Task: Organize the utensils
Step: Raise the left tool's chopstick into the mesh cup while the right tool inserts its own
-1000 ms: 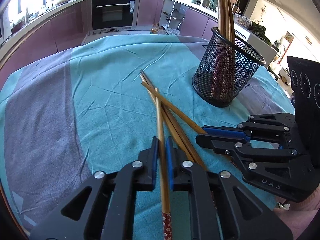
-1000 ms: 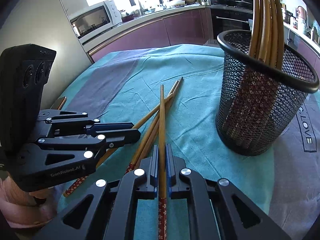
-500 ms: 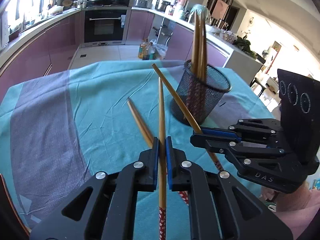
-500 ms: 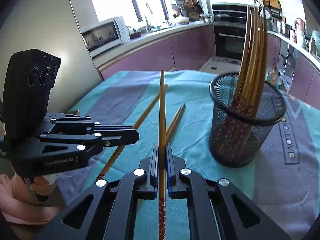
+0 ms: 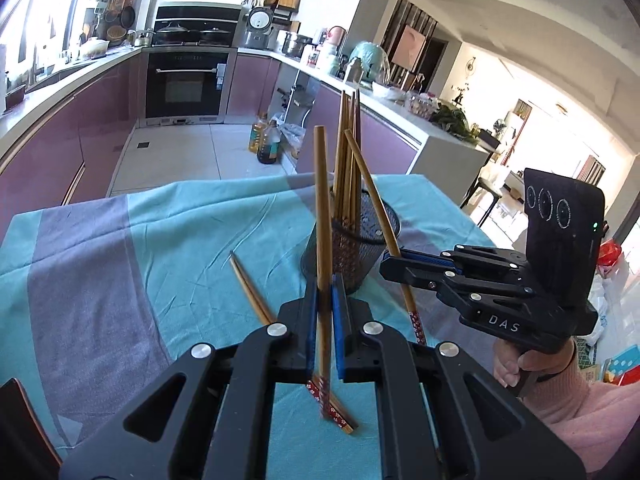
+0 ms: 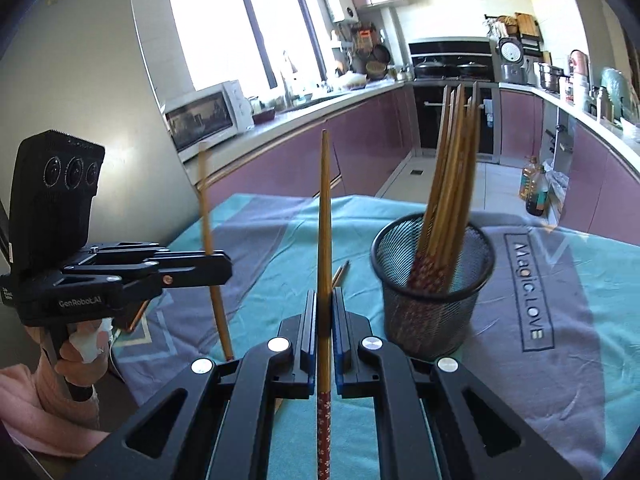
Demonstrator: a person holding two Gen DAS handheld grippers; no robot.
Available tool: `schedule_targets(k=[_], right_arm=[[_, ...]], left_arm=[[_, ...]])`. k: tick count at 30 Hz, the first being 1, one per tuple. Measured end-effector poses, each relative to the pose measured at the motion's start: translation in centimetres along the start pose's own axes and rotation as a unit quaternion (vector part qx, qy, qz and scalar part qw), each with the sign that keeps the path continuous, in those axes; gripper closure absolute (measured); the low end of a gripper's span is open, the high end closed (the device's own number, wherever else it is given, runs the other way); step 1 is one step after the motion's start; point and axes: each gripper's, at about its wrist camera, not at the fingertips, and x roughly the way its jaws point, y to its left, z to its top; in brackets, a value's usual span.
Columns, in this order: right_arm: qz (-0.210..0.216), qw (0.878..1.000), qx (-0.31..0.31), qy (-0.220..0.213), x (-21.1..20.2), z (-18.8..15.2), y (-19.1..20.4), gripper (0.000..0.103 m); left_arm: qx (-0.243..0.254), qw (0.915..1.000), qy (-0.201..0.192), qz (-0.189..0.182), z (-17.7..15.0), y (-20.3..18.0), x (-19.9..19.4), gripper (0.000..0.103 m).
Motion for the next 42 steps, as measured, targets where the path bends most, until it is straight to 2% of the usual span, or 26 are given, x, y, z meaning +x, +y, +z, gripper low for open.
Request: schedule_targets(k=[15,22,31,42], right_arm=[[-0.016,0.999,0.010,-0.049,-1.6,2.4,-1.7,0.097],[-0.027,0.996,0.010,-0.086,-2.4,4.5,-2.3,0.097],[-0.049,0.991,0.024,-0.121,-1.6,7.2,-3.6,0.097],[-0.069,0.987,0.038,-0.143,-0.4,8.8,-4.7,0.097]], left_arm=[[0.003,0.9988,-0.041,-0.027,3.5,-1.3,-1.3,0.096],[0.011,0.9976,-0.061,-0.031,6.4,-2.2,-1.4,0.095],[0.030,0.9952,-0.088,-0.029,9.6,-3.7,-1.8,0.096],[0.047,0.9932,-0.106,-0.011,11.4,-5.6,-1.1,0.096]])
